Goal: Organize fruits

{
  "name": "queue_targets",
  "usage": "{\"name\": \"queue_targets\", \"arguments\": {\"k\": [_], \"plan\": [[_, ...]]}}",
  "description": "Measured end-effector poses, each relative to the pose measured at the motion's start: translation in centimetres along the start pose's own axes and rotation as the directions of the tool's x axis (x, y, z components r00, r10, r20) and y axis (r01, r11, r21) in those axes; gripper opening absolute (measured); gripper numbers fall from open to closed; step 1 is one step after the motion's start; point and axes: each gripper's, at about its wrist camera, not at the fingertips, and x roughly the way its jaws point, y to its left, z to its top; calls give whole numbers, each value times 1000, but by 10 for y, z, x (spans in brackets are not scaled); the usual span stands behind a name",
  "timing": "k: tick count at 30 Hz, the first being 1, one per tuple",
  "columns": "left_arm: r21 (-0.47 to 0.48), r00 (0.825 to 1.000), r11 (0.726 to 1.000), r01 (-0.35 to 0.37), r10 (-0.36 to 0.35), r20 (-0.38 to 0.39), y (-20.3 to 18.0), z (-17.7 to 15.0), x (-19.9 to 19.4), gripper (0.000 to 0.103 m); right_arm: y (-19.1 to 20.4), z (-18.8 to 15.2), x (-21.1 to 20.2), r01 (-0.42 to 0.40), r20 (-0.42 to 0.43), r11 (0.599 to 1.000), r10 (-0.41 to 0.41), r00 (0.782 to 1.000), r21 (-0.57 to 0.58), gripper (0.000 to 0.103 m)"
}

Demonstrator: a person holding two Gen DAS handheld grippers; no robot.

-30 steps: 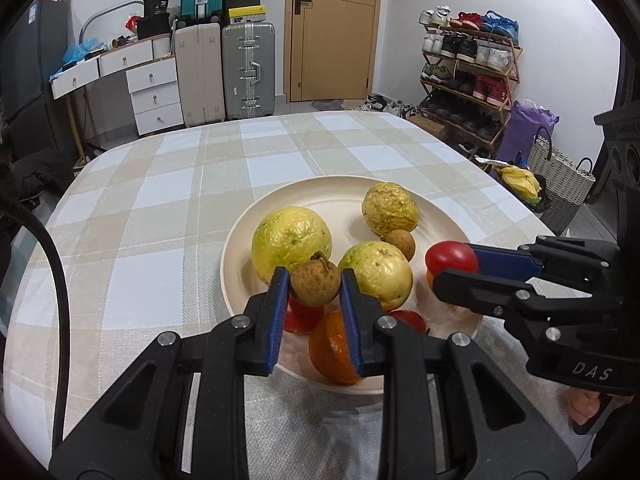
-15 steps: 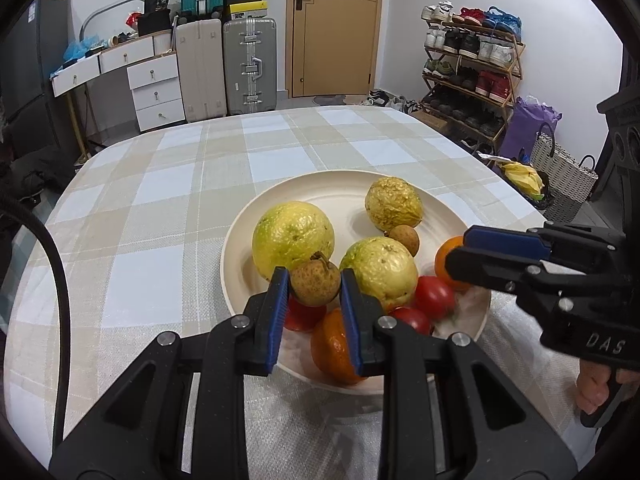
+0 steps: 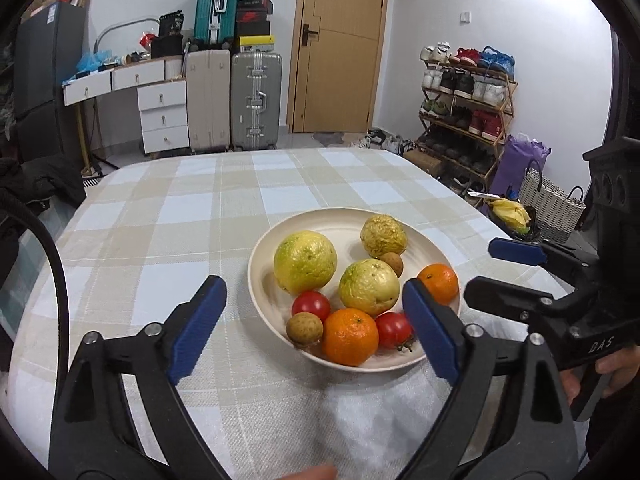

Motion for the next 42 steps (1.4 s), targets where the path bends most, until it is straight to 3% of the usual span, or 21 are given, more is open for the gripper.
{"name": "queue_targets", "arguments": {"k": [1, 19, 42], "plan": [[0, 1000, 1000, -7, 7, 3, 1, -2, -5, 102, 1, -1, -1, -4, 5, 1000, 4, 1000, -4, 103], [6, 991, 999, -49, 48, 122, 5, -30, -58, 102, 17, -19, -35, -46, 186, 996, 61, 981, -80, 103], [6, 994, 1000, -2, 1, 107, 4, -28, -54, 102, 9, -19, -44, -42, 228, 998, 49, 972, -36, 103]]}}
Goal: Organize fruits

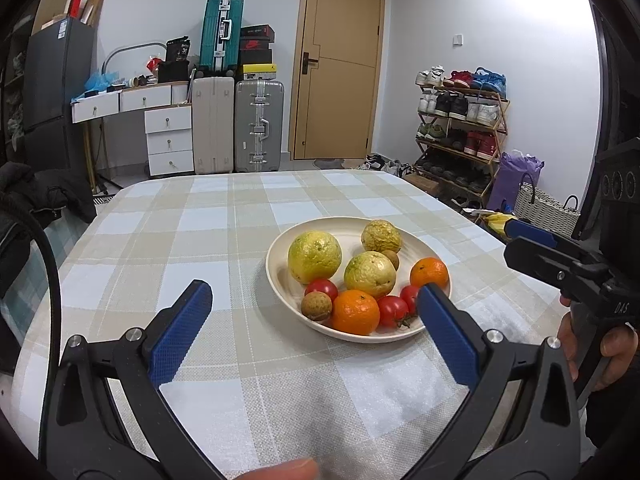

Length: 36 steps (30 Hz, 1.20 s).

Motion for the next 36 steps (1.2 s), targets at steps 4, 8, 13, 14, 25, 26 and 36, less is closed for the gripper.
{"name": "queue_targets", "arguments": {"k": [4, 8, 13, 14, 25, 26, 36], "plan": [[-10, 1000, 1000, -5, 5, -3, 1, -1, 1, 102, -1, 0, 1, 1, 4, 1000, -1, 1000, 1, 103], [-17, 1000, 1000, -8, 8, -7, 3, -1, 3, 102, -1, 0, 2, -1, -1, 1000, 1, 1000, 2, 103], [-22, 1000, 1000, -12, 12, -10, 5, -2, 3, 102, -1, 0, 1, -2, 0, 1000, 2, 1000, 0, 103], [-23, 1000, 1000, -11, 11, -10, 5, -1, 4, 102, -1, -1, 1, -3, 1, 1000, 3, 1000, -1, 103], [-24, 1000, 1000, -13, 13, -11, 6, -1, 4, 102, -1, 0, 1, -4, 0, 1000, 4, 1000, -1, 103], [-23, 1000, 1000, -14, 14, -11, 5, -1, 4, 102, 0, 0, 1, -4, 0, 1000, 4, 1000, -1, 103], [-23, 1000, 1000, -14, 14, -10, 5, -1, 4, 102, 0, 0, 0, -5, 0, 1000, 5, 1000, -3, 103]]}}
